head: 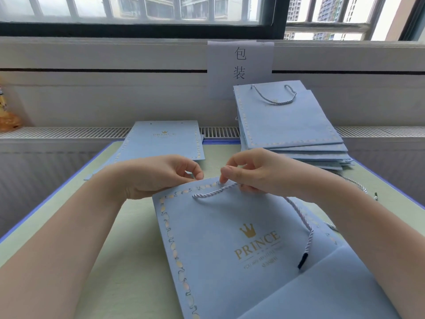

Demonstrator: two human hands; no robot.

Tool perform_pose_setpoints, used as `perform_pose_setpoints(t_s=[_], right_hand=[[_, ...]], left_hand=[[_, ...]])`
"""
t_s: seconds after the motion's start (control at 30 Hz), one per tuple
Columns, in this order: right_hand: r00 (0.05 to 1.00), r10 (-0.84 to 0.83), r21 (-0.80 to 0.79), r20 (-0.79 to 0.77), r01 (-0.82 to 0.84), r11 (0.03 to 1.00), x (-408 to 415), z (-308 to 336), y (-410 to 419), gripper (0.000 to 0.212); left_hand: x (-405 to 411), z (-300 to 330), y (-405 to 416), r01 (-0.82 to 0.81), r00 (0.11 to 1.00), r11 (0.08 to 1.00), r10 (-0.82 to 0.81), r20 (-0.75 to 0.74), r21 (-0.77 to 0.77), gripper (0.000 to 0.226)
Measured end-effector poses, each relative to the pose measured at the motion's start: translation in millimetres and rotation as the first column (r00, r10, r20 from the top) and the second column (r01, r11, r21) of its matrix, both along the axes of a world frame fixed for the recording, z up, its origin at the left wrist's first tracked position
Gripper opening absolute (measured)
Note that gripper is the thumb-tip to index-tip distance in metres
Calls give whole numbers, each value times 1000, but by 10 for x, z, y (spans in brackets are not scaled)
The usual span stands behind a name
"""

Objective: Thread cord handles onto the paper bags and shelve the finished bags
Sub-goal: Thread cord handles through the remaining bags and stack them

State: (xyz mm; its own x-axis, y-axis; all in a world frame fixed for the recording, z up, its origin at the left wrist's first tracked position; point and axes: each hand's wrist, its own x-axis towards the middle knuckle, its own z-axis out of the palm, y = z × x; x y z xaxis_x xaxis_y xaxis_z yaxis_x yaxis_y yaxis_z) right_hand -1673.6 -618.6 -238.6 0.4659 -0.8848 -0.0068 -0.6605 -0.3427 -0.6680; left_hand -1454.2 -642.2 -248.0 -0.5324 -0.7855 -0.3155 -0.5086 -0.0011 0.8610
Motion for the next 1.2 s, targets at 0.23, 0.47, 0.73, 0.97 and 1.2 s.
perform_pose_setpoints(t_s=[0.23,0.47,0.73,0.97,1.2], right_hand=[[990,2,68,142,-12,998,-51,91,27,26],[733,-22,33,680,-1,999,-28,135,27,20],[453,19,-67,891,91,994,-43,162,-5,19],[647,-88,-86,757,232,969,-188,181,-81,19],[1000,22,4,1,-22,1000,-243,197,25,11]], left_hand=[[-39,-21,-23,-114,973,971,152,176,-210,8],[-255,-56,4,-152,944,834,281,171,-530,30],[-281,-125,48,80,988,896,-12,156,-437,14],[-138,41,125,178,910,961,-80,408,-210,16],[-138,64,137,117,887,970,-5,461,-215,18]])
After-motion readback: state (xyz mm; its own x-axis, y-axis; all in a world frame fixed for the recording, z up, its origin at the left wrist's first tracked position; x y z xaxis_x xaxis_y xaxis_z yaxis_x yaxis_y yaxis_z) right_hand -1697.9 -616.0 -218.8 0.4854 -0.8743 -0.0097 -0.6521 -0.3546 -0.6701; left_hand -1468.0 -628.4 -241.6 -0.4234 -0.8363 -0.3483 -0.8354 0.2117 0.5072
